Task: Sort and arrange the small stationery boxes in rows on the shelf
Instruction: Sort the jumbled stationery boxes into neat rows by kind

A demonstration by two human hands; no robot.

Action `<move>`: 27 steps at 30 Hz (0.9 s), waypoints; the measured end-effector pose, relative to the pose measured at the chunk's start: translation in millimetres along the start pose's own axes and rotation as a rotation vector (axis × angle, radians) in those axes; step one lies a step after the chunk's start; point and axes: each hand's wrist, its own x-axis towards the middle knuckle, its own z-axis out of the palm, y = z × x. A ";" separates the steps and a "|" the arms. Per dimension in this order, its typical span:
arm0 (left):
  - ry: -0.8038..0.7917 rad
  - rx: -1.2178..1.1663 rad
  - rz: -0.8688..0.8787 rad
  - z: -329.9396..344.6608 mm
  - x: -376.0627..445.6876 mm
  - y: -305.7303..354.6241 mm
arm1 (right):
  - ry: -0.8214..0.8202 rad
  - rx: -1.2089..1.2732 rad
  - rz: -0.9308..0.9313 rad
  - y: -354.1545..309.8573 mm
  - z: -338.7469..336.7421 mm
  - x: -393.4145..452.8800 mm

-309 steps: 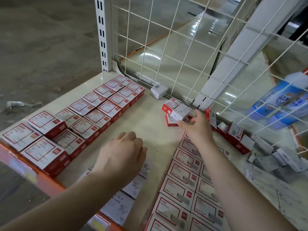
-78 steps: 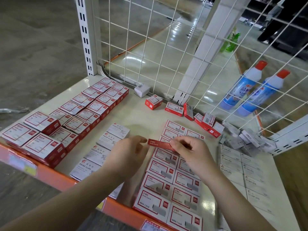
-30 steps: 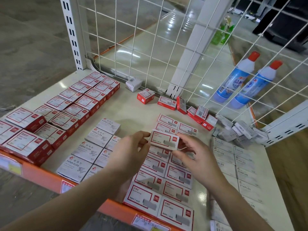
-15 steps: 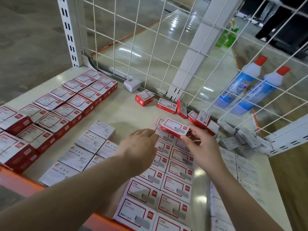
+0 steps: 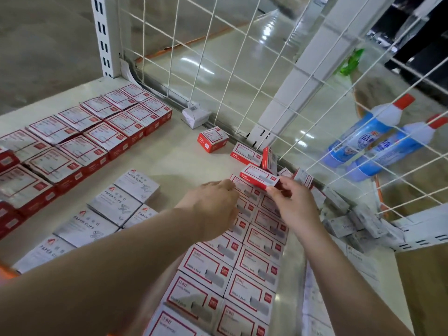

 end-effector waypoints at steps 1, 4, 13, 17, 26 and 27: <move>0.003 -0.018 -0.005 0.2 0.8 -0.6 | -0.016 -0.006 0.010 0.9 0.3 2.3; 0.015 -0.047 -0.005 0.5 2.1 -1.8 | -0.062 0.015 0.020 2.8 0.6 8.8; 0.077 -0.021 0.025 3.8 3.7 -3.9 | -0.160 0.097 0.074 0.6 2.4 20.6; 0.083 0.015 0.027 5.5 5.7 -4.9 | -0.186 0.108 0.106 1.4 3.8 21.7; 0.092 0.019 0.030 5.4 5.8 -3.8 | -0.182 0.089 0.100 2.4 6.3 21.7; 0.094 0.021 0.030 5.5 5.8 -3.8 | -0.186 0.090 0.096 2.6 6.6 22.0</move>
